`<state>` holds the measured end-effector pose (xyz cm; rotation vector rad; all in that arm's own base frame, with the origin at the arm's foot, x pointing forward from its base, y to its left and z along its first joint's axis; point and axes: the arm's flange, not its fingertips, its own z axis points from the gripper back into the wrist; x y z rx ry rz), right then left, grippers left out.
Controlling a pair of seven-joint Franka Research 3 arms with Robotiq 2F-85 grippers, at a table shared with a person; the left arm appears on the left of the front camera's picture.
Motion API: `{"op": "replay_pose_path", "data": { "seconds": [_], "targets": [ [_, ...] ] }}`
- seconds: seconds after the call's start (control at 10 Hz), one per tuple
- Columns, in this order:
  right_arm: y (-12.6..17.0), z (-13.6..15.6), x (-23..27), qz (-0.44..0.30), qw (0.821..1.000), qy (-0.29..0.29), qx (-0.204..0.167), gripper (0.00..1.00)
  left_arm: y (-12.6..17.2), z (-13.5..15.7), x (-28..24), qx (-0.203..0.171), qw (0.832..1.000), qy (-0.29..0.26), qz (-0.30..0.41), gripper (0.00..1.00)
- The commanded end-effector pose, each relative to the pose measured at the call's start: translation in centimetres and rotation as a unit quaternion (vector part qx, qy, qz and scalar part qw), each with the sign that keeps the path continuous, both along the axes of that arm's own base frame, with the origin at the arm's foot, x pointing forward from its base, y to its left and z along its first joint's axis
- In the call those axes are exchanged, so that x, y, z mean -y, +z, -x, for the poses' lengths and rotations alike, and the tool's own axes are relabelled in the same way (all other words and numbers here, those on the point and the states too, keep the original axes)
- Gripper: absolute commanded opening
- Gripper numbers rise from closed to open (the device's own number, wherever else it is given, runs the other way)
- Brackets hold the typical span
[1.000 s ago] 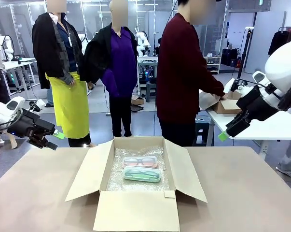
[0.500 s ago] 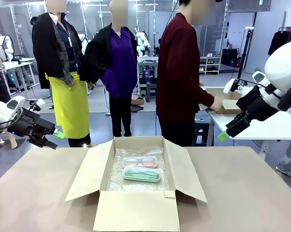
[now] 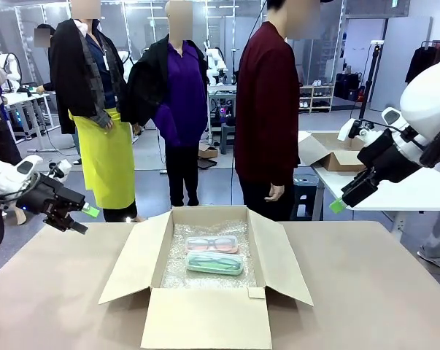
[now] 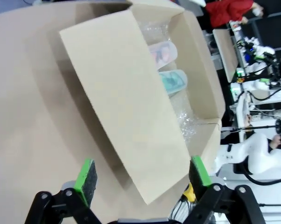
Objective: Pack the glasses set securely to prepare it for shipping.
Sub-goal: Position the Package Box on the left side of the table.
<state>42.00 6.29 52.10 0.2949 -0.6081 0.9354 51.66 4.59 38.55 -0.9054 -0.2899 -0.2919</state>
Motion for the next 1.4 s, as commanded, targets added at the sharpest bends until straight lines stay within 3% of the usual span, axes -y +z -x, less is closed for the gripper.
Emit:
{"op": "replay_pose_path", "data": {
  "seconds": [0.0, 0.7, 1.3],
  "targets": [
    [0.4, 0.0, -0.2, 0.006, 1.0, -0.001, -0.006, 1.0, -1.2, -1.8, -0.5, -0.017, 0.999, -0.004, 0.039, 1.0],
    [0.4, 0.0, -0.2, 0.006, 1.0, -0.001, -0.006, 1.0, -8.6, -4.4, 1.3, -0.072, 0.993, -0.01, 0.089, 1.0],
    [0.4, 0.0, -0.2, 0.006, 1.0, -0.001, -0.006, 1.0, -10.9, -4.4, 3.1, -0.12, 0.983, -0.012, 0.135, 1.0]
  ]
}}
